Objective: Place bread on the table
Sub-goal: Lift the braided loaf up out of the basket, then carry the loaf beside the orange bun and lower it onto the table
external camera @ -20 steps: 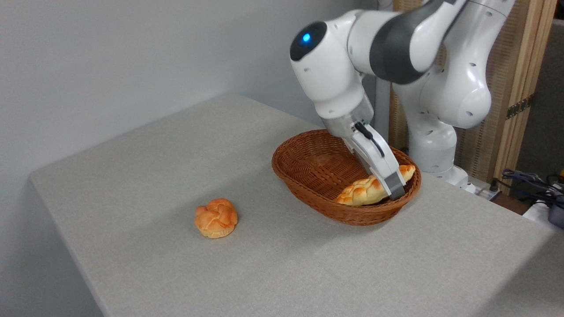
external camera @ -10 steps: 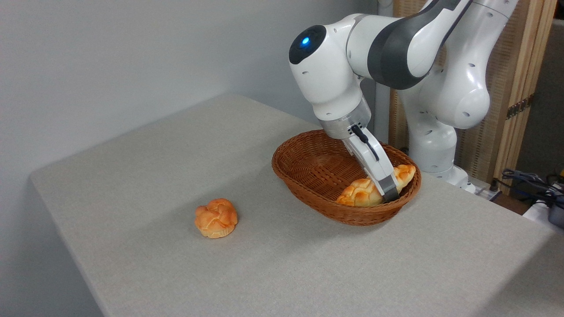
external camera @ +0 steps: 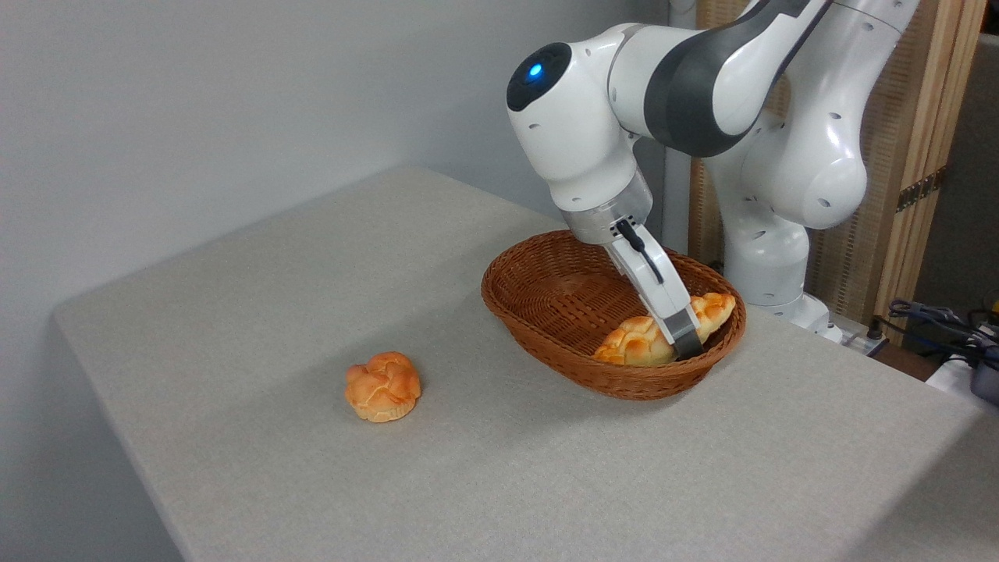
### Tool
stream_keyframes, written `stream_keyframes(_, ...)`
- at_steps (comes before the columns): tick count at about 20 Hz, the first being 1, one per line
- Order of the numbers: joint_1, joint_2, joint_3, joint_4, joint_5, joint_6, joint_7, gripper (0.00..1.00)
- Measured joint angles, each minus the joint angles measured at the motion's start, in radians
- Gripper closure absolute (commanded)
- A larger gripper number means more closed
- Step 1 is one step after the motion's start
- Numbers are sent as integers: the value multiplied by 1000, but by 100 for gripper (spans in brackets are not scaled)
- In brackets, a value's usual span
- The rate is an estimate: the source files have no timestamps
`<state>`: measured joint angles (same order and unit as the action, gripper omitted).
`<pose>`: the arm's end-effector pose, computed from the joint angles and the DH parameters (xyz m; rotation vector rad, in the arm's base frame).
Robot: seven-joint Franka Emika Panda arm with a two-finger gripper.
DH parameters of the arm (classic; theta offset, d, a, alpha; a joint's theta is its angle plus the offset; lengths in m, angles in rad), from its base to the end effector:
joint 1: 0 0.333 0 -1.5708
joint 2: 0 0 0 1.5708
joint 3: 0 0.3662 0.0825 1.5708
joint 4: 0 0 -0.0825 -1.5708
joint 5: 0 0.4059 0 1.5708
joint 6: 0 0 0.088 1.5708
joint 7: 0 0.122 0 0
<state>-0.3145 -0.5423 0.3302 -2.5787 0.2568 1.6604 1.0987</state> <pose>0.3237 0.0354 0.4243 2.4134 -1.7154 -0.5651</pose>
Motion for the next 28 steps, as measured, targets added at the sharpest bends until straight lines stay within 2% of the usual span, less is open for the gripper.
stream_keyframes(5, -79, -7, -5, 29, 0, -6, 0, 70)
stream_keyframes(10, -95, -8, -69, 94, 1, -75, 0, 69)
stream_keyframes(14, -121, -7, -75, 220, 1, -159, 60, 69)
stream_keyframes(17, -122, 20, -42, 335, 2, -157, 71, 65)
stream_keyframes(20, -121, 116, 41, 420, -6, -78, 58, 63)
stream_keyframes(21, -121, 160, 60, 429, -16, -23, 23, 58)
stream_keyframes(22, -121, 205, 72, 435, -29, 34, -28, 42)
stream_keyframes(23, -121, 252, 78, 442, -44, 90, -91, 39)
stream_keyframes(24, -121, 297, 81, 448, -59, 138, -159, 24)
stream_keyframes(25, -121, 339, 81, 455, -69, 179, -232, 0)
stream_keyframes(28, -121, 432, 88, 472, -122, 286, -418, 0)
